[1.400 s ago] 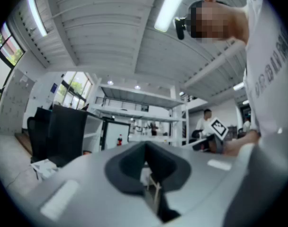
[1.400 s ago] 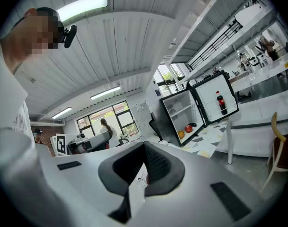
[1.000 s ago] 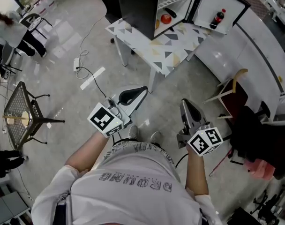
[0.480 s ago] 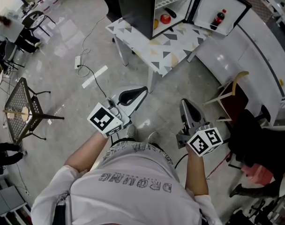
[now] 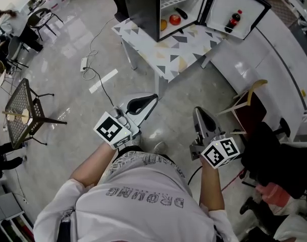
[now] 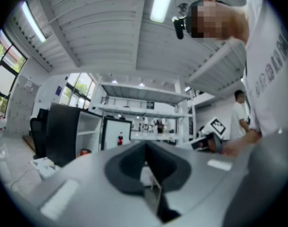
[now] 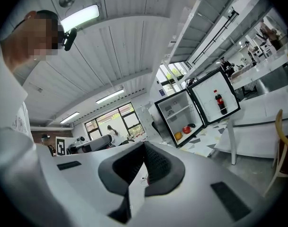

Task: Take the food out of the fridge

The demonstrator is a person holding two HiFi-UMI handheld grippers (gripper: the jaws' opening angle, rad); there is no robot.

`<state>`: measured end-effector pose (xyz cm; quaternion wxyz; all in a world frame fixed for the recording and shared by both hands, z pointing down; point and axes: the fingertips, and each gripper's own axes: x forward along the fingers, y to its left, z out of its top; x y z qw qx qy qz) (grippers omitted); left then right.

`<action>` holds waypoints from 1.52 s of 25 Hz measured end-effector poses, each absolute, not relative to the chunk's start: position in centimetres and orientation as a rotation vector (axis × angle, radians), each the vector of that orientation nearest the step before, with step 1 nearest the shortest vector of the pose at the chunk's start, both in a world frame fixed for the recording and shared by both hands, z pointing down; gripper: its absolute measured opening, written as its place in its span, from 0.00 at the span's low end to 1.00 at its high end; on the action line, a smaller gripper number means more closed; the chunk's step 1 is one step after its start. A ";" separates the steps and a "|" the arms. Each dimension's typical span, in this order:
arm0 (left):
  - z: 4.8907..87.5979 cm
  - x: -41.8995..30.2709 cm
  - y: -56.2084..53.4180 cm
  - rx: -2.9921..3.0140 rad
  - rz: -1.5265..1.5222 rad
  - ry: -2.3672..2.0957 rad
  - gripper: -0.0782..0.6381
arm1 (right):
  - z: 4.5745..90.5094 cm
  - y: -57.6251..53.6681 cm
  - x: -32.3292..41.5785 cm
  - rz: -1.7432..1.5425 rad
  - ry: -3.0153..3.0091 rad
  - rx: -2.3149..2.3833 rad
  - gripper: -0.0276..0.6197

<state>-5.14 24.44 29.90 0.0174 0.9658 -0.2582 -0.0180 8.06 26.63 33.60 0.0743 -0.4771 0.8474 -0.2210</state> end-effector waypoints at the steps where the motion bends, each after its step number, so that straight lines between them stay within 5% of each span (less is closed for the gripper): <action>1: 29.9 -4.9 24.5 3.000 -0.055 -0.807 0.12 | 33.6 26.6 8.4 -0.661 2.544 -1.428 0.03; 38: 32.9 -4.3 6.0 2.948 -0.051 -0.760 0.12 | 36.8 8.5 8.0 -0.726 2.558 -1.488 0.03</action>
